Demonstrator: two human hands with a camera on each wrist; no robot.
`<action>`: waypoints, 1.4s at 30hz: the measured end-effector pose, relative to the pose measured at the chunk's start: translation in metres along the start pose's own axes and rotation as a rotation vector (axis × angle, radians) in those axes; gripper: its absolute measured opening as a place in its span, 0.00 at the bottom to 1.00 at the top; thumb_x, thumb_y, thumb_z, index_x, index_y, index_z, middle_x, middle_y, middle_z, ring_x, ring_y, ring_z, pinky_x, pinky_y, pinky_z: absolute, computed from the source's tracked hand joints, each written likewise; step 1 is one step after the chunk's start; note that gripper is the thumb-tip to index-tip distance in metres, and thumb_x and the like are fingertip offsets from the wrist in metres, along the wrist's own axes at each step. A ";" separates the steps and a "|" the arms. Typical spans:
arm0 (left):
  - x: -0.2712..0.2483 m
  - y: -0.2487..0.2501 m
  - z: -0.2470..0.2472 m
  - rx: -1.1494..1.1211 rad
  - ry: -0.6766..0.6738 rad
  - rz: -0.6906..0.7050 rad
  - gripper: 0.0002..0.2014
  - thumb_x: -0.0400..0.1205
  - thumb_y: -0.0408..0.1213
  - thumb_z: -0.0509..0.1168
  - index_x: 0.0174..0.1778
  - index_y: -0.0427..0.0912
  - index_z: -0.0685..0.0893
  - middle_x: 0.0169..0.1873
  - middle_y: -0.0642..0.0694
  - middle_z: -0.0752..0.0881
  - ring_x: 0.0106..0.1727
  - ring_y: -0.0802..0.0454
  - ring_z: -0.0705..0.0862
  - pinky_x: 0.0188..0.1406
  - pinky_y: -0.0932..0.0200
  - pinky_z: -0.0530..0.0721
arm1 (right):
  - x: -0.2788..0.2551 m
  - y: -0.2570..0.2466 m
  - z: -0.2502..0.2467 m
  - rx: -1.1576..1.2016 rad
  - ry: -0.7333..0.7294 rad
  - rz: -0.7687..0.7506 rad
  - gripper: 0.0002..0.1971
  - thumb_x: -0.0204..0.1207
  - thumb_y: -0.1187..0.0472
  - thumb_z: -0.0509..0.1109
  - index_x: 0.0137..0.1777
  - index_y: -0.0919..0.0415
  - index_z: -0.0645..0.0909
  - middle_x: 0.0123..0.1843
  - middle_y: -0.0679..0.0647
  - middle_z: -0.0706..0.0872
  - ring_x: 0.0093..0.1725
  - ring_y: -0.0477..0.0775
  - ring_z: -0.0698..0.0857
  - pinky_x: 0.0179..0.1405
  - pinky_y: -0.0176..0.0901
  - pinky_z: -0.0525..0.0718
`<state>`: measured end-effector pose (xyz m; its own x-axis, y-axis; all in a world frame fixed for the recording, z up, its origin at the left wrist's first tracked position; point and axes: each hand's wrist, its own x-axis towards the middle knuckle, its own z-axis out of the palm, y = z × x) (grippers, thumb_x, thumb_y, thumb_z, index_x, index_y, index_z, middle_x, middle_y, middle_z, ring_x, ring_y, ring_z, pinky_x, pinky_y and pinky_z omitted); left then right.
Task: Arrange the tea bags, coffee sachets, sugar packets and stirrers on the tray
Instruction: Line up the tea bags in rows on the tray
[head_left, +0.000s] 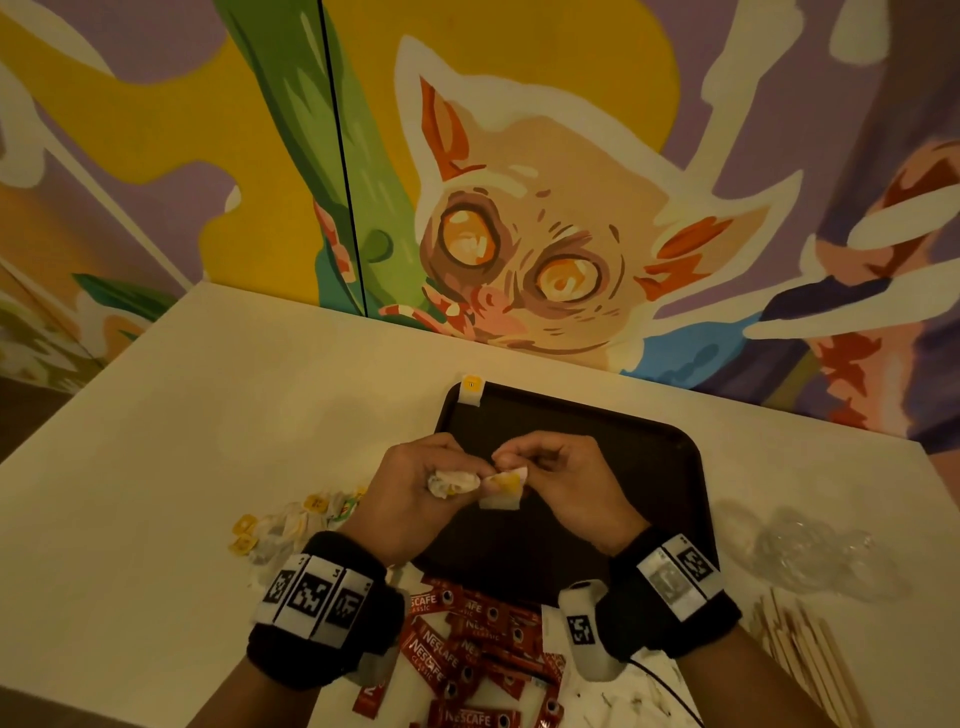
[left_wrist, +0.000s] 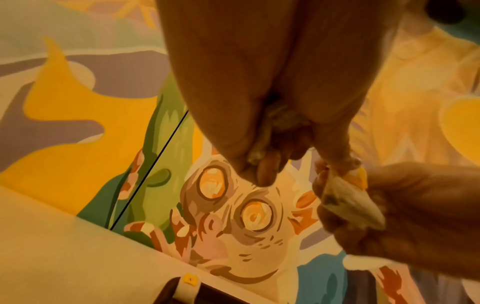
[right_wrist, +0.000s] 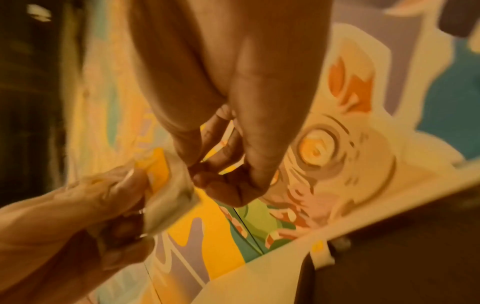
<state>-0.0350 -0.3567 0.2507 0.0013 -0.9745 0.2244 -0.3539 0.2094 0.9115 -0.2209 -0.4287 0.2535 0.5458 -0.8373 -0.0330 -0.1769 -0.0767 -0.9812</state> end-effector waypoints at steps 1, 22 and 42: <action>0.002 -0.001 0.000 -0.022 0.038 -0.012 0.06 0.73 0.38 0.75 0.45 0.48 0.93 0.37 0.46 0.86 0.38 0.51 0.84 0.35 0.65 0.80 | 0.002 0.003 0.003 0.061 0.000 0.027 0.10 0.77 0.71 0.71 0.47 0.55 0.89 0.47 0.49 0.92 0.49 0.50 0.89 0.43 0.41 0.88; 0.014 -0.049 0.010 -0.371 0.391 -0.603 0.08 0.84 0.37 0.65 0.48 0.48 0.90 0.29 0.44 0.84 0.29 0.50 0.79 0.33 0.56 0.78 | 0.102 0.071 0.013 -0.010 0.198 0.382 0.03 0.81 0.57 0.71 0.51 0.50 0.86 0.49 0.51 0.89 0.41 0.47 0.86 0.51 0.46 0.88; 0.010 -0.081 0.000 -0.399 0.383 -0.653 0.10 0.84 0.36 0.63 0.50 0.48 0.91 0.29 0.45 0.85 0.27 0.51 0.77 0.32 0.53 0.76 | 0.210 0.138 -0.008 -0.559 0.319 0.690 0.15 0.79 0.58 0.73 0.63 0.62 0.87 0.62 0.59 0.89 0.63 0.60 0.85 0.59 0.43 0.83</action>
<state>-0.0065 -0.3833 0.1792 0.4322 -0.8301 -0.3524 0.1835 -0.3016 0.9356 -0.1369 -0.6194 0.1123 -0.0612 -0.8970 -0.4377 -0.7898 0.3117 -0.5283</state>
